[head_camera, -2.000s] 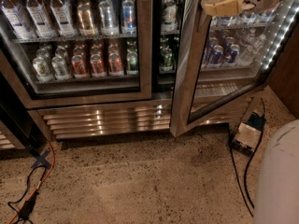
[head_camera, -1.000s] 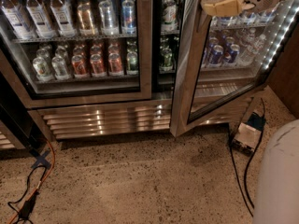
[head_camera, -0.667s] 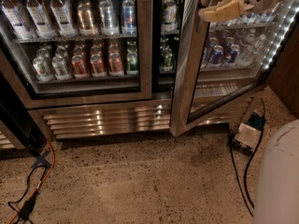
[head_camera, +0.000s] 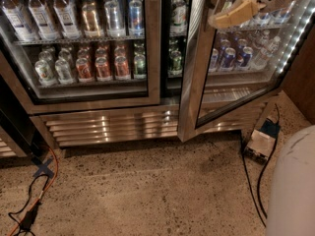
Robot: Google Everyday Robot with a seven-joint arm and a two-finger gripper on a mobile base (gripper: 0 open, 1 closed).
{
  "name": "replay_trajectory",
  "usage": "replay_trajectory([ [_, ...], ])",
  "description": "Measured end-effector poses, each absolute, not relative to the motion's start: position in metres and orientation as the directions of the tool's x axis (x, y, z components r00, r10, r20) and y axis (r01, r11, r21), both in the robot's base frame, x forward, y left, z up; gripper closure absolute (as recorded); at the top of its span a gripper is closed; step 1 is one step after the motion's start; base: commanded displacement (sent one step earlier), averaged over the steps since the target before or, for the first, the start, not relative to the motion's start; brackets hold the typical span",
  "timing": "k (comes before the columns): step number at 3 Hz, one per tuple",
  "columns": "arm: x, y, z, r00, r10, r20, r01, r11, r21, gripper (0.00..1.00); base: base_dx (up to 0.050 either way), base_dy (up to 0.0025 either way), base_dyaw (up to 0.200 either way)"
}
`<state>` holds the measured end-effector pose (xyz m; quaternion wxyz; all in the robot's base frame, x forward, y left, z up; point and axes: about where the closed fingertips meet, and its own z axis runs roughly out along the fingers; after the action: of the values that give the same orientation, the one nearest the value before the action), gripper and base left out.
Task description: Open right fridge door
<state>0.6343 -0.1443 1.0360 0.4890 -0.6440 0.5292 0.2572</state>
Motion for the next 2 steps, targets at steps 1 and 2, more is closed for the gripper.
replay_trajectory([
  [1, 0.6343, -0.1443, 1.0360, 0.308, -0.430, -0.849, -0.933, 0.038, -0.358, 0.57, 0.000, 0.00000, 0.000],
  [2, 0.6343, -0.1443, 1.0360, 0.308, -0.430, -0.849, -0.933, 0.038, -0.358, 0.60, 0.000, 0.00000, 0.000],
])
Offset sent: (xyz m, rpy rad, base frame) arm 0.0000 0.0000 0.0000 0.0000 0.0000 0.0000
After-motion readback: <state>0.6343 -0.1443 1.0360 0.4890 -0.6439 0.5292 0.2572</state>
